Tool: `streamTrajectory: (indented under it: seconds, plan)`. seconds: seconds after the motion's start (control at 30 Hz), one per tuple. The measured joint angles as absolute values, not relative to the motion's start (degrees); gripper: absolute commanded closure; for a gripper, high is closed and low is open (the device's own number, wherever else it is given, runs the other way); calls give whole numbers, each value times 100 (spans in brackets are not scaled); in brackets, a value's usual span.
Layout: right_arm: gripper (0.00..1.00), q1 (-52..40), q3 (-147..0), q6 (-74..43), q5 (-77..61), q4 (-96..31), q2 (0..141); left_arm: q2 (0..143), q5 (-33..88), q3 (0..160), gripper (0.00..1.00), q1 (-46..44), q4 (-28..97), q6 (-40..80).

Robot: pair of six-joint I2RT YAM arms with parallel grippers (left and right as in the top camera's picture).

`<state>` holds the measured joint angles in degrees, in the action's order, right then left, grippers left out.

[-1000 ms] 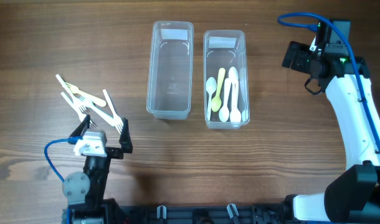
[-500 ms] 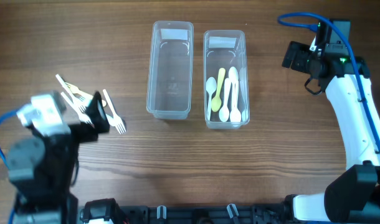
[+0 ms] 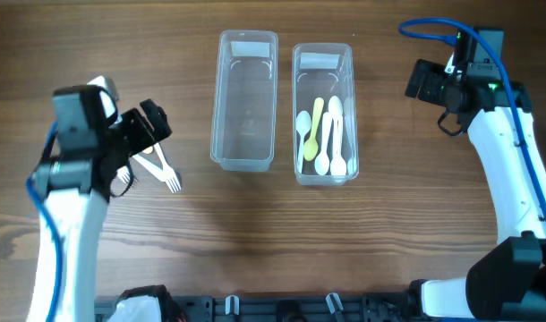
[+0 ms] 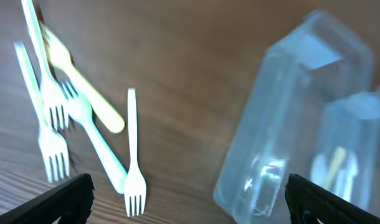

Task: Pack container
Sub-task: 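Move the left gripper over the forks and grasp a white fork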

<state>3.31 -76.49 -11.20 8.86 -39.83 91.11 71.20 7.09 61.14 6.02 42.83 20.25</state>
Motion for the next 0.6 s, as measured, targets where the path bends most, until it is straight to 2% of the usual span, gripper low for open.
streamTrajectory:
  seconds: [0.33,0.6]
  plan:
    - [0,331,-7649,-1120,886,-3983,9111,9080,257,6114,0,604,3946,3186]
    - [0,331,-7649,-1120,884,-3983,9111,9183,239,6114,0,593,4265,3251]
